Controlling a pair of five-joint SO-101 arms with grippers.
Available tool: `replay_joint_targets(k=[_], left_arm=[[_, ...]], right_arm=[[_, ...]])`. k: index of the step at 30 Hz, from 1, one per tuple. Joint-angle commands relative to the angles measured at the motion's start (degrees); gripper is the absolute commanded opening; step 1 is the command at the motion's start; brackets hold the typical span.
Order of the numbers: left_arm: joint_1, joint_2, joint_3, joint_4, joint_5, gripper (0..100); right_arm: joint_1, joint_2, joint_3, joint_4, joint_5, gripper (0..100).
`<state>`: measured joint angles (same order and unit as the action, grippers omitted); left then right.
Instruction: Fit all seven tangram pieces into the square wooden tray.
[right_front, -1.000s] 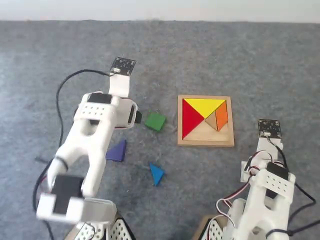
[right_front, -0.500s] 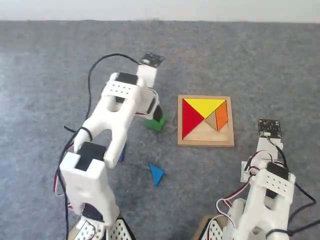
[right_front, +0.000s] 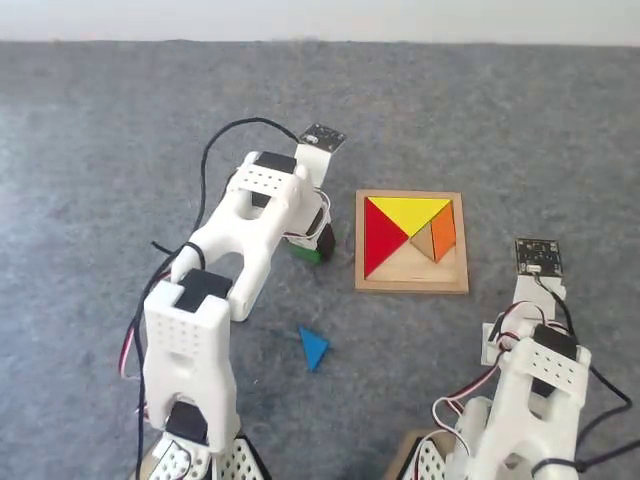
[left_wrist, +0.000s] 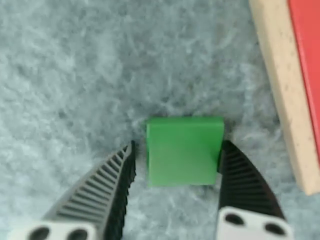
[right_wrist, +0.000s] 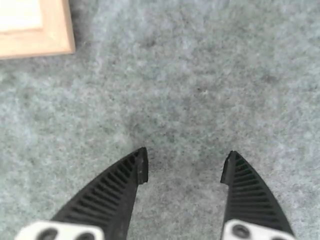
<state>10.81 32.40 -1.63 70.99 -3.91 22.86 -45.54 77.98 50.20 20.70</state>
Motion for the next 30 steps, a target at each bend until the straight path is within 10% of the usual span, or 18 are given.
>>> replay_joint_targets(k=[1,16,30], left_arm=[[-0.3,0.9,-3.9,0.7,0.4,26],[-0.3,-0.9,-4.2,3.6,0.8,11],[10.4,-14.0,-3.8,9.1,-0.5,10]], right_arm=[[7.6,-4.7,-2.5,1.5,4.4,24.8],[39.2,-39.2,18.9,-2.5,18.9,24.8],[42.6,-57.7,18.6,23.9,20.2,24.8]])
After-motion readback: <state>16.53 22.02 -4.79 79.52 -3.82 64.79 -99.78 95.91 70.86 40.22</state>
